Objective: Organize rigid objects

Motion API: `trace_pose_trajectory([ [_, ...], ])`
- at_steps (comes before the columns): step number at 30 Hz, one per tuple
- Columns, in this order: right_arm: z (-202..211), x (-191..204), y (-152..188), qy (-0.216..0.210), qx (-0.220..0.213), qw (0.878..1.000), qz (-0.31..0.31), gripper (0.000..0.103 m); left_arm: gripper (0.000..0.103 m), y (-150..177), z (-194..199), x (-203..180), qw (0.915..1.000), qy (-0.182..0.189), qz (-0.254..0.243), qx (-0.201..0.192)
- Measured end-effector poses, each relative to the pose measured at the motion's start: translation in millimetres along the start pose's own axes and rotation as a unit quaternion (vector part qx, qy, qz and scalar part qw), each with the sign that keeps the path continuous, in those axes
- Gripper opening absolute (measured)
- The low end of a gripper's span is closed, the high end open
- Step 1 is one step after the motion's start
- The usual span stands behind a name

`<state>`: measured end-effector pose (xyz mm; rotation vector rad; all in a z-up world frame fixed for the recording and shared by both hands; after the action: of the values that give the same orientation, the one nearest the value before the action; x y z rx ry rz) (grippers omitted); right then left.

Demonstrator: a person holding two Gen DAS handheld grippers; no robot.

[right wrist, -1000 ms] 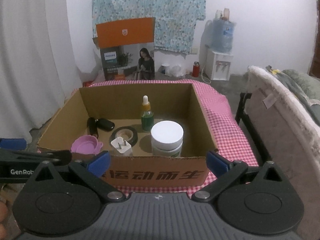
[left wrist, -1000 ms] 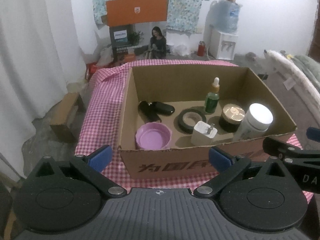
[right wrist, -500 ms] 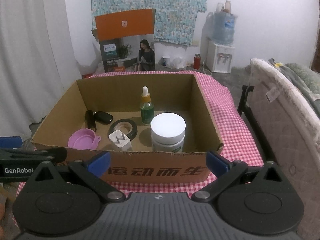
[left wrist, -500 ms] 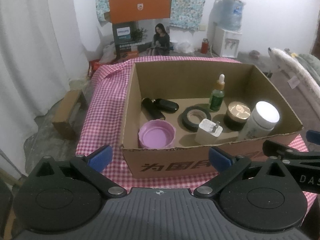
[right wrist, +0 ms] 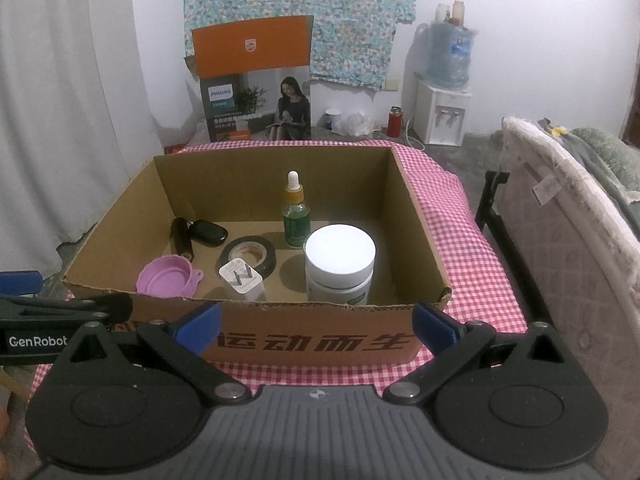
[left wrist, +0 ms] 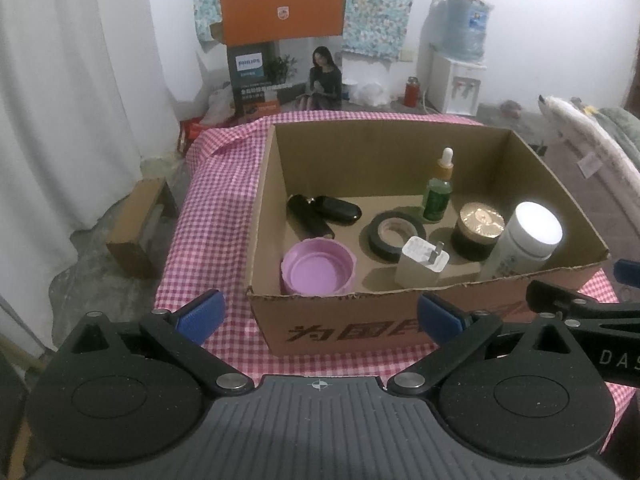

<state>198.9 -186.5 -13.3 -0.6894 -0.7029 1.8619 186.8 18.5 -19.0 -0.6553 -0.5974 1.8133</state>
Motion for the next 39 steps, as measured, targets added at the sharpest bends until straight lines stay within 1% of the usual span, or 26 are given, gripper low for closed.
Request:
trace_pose_trajectory([
  [23,2.2,0.1,0.3,0.004,-0.002,1.000,0.004,0.103,0.103,-0.2,1.3,0.3,1.0000,-0.001,0.000,-0.001],
  [39,3.4,0.9,-1.4,0.010,-0.005,1.000,-0.001,0.103,0.103,-1.3,2.3,-4.0,1.0000,0.005,-0.001,0.000],
])
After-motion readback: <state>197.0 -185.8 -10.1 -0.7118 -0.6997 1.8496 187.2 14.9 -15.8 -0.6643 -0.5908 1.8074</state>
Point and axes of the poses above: each gripper's, at about its wrist camera, not at the fingertips, and z roughly against the way its jaws point, x to its left, y to its underside, the point moved 9 cm from there along -z, roughly the way its jaws point, and after that the axes turned 15 degrees about z, right-handed, at the moved point
